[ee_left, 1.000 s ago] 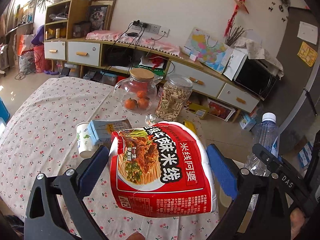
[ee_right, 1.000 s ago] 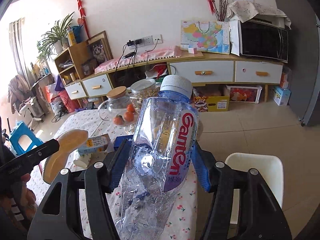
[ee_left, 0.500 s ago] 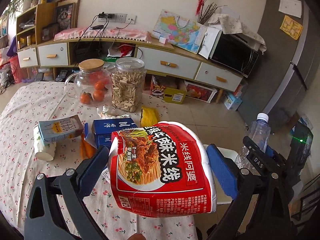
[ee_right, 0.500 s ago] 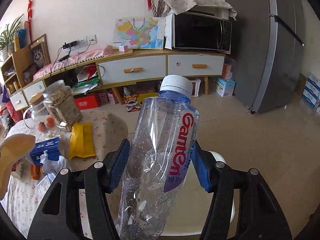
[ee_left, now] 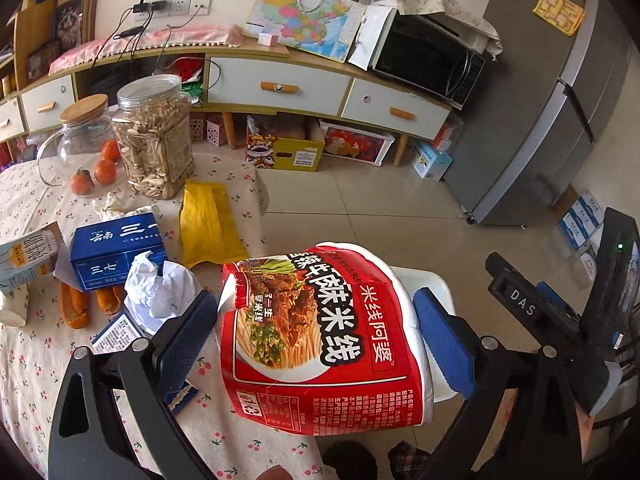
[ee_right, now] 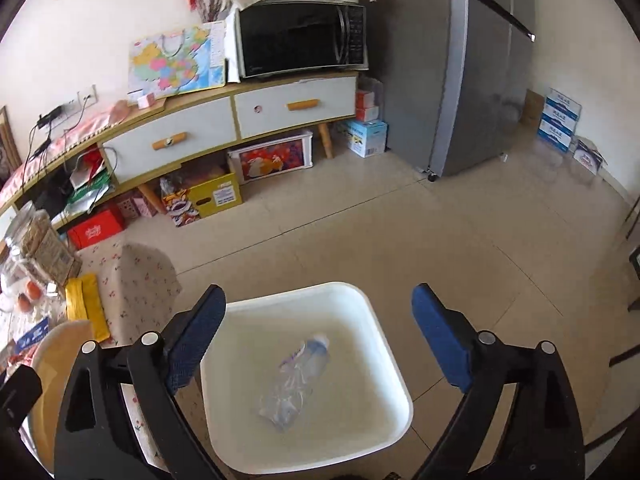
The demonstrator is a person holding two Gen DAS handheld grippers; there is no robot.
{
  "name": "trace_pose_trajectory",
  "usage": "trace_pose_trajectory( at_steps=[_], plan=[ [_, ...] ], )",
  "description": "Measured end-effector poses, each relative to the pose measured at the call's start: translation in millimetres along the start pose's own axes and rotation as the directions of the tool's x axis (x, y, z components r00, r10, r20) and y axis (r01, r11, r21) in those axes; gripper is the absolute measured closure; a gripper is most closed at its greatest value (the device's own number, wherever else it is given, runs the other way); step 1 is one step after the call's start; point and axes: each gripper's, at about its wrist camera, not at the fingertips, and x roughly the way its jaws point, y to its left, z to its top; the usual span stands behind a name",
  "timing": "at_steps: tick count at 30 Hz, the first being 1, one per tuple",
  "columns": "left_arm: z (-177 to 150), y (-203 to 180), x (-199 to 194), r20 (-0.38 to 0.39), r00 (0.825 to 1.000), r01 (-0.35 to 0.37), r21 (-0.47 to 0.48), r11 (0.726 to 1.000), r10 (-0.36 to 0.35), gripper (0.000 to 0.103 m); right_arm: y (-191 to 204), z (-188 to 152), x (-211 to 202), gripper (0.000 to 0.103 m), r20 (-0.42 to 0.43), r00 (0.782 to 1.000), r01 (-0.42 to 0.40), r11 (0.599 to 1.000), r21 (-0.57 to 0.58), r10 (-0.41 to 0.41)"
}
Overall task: Collect trash
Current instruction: 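Carry the red cup and Ganten bottle over the white bin and release both, then move both open tools back over the table toward the paper cup and carton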
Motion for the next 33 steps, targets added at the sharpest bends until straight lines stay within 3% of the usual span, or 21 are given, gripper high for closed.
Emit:
trace_pose_trajectory(
  at_steps=[6, 13, 21, 33],
  plan=[
    [4, -31, 21, -0.022, 0.999, 0.045, 0.030, 0.999, -0.044, 0.008, -40, 8, -3, 0.009, -0.003, 0.998, 0.062, 0.986, 0.157, -0.062],
    [4, -67, 40, -0.045, 0.996, 0.081, 0.074, 0.994, -0.078, 0.008, -73, 15, -9, 0.008, 0.013, 0.996, 0.075, 0.955, 0.288, -0.083],
    [8, -96, 57, -0.092, 0.985, 0.155, 0.087, 0.984, -0.147, 0.007, -90, 20, -14, 0.008, 0.044, 0.993, 0.090, 0.935, 0.343, -0.112],
    [5, -91, 59, -0.127, 0.982, 0.149, 0.079, 0.986, -0.138, 0.007, -84, 21, -23, 0.007, 0.077, 0.992, 0.066, 0.943, 0.327, -0.096]
  ],
)
